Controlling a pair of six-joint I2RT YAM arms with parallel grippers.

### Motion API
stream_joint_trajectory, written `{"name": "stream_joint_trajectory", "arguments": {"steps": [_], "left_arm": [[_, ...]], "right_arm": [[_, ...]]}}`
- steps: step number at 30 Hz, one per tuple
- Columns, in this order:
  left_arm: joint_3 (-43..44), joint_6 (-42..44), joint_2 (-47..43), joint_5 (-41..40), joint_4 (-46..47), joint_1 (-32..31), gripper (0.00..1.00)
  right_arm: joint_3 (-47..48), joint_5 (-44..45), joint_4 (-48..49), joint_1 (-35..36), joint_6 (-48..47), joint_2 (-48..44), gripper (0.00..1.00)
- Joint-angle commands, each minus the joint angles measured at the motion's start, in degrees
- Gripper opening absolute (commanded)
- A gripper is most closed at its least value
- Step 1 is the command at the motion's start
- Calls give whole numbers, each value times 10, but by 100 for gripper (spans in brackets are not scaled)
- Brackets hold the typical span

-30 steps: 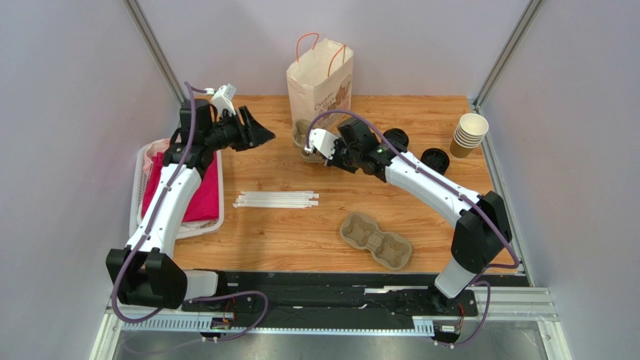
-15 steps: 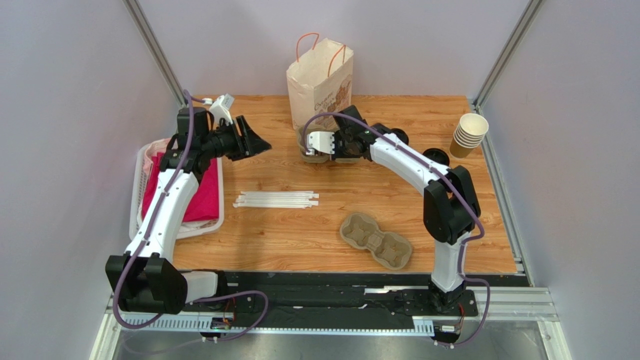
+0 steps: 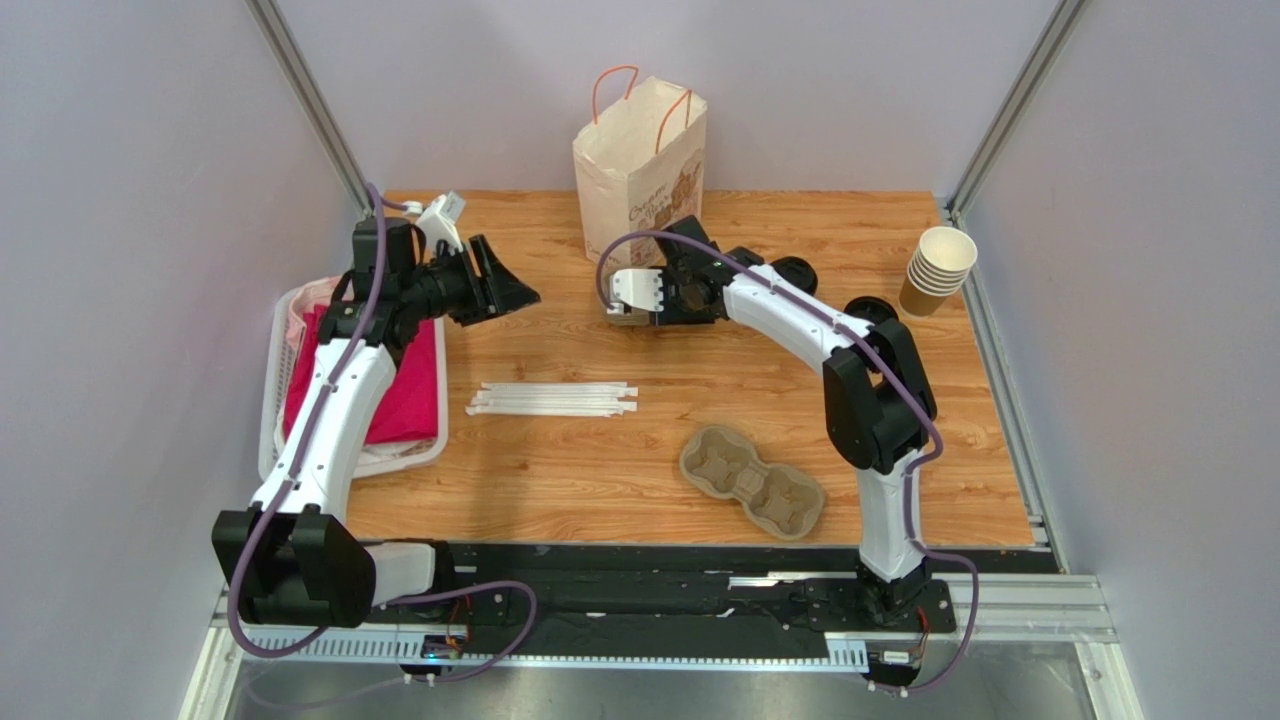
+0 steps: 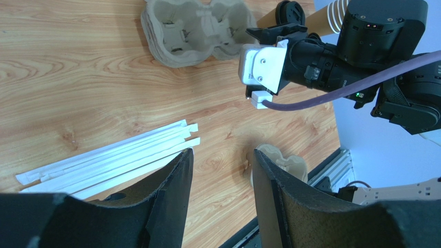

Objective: Pack the takeout coffee

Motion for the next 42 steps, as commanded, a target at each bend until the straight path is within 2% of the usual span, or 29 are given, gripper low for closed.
{"name": "stream_joint_trajectory", "arguments": {"steps": [1, 6, 8, 12, 13, 15, 16, 18, 20, 23, 26, 27, 30, 37, 42], "left_arm": [[-2, -2, -2, 16, 2, 8, 55], [-1, -1, -8, 19, 2, 10, 55], [1, 2, -13, 20, 2, 12, 55], [4, 21, -25, 32, -2, 13, 56], [13, 27, -27, 33, -15, 26, 57], [24, 48, -27, 41, -31, 32, 59], [32, 56, -29, 45, -49, 38, 60], [39, 79, -31, 52, -68, 45, 64], [36, 101, -41, 67, -85, 54, 64], [22, 127, -60, 91, -88, 57, 65], [3, 146, -73, 144, -82, 58, 68], [-3, 154, -76, 151, -84, 58, 79], [-10, 188, -75, 161, -105, 57, 80], [3, 260, -89, 137, -148, 58, 81], [11, 264, -95, 134, -148, 57, 81]], "right_arm": [[32, 18, -13, 5, 11, -11, 48], [77, 11, -65, 12, 54, -46, 66], [101, -3, -119, 15, 78, -76, 67], [158, -93, -250, 22, 185, -126, 70], [147, -105, -296, 25, 229, -137, 70], [111, -129, -326, 28, 265, -188, 70], [49, -135, -337, 28, 297, -208, 70], [-26, -149, -336, 32, 325, -278, 69], [-140, -145, -316, 35, 352, -327, 68], [-247, -138, -306, 36, 364, -390, 65], [-324, -146, -306, 27, 353, -433, 63], [-344, -149, -305, 22, 348, -440, 62], [-403, -135, -285, 20, 342, -456, 61], [-440, -120, -207, 19, 340, -428, 59], [-449, -106, -146, 18, 346, -377, 57]]}}
